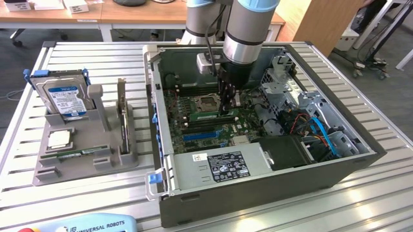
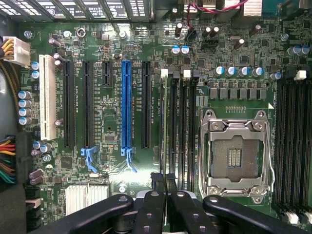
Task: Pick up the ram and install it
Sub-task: 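Insert the ram into the slot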
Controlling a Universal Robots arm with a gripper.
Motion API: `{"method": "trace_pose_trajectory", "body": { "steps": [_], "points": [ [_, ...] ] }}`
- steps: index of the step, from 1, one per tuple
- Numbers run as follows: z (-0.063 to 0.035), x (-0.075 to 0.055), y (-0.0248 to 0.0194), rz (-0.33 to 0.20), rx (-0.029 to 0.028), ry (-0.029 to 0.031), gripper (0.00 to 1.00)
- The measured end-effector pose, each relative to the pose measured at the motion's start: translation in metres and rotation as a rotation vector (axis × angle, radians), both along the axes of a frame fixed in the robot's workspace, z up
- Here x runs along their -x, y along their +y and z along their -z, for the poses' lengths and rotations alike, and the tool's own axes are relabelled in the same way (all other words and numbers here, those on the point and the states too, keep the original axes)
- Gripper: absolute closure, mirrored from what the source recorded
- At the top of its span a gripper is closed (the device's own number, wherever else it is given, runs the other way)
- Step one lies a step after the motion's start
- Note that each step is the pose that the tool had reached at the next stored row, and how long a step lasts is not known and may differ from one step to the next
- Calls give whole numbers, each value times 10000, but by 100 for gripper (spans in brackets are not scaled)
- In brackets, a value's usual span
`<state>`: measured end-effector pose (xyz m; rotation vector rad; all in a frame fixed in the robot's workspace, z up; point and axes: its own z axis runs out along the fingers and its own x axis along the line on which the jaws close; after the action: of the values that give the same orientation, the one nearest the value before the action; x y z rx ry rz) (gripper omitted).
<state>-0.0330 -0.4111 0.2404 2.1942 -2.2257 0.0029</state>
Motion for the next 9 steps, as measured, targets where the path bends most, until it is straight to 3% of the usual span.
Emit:
{"method": "trace_pose_trajectory", "body": {
  "steps": [9],
  "points": [
    [22,1,15,3,-3,-1,88]
  ]
}}
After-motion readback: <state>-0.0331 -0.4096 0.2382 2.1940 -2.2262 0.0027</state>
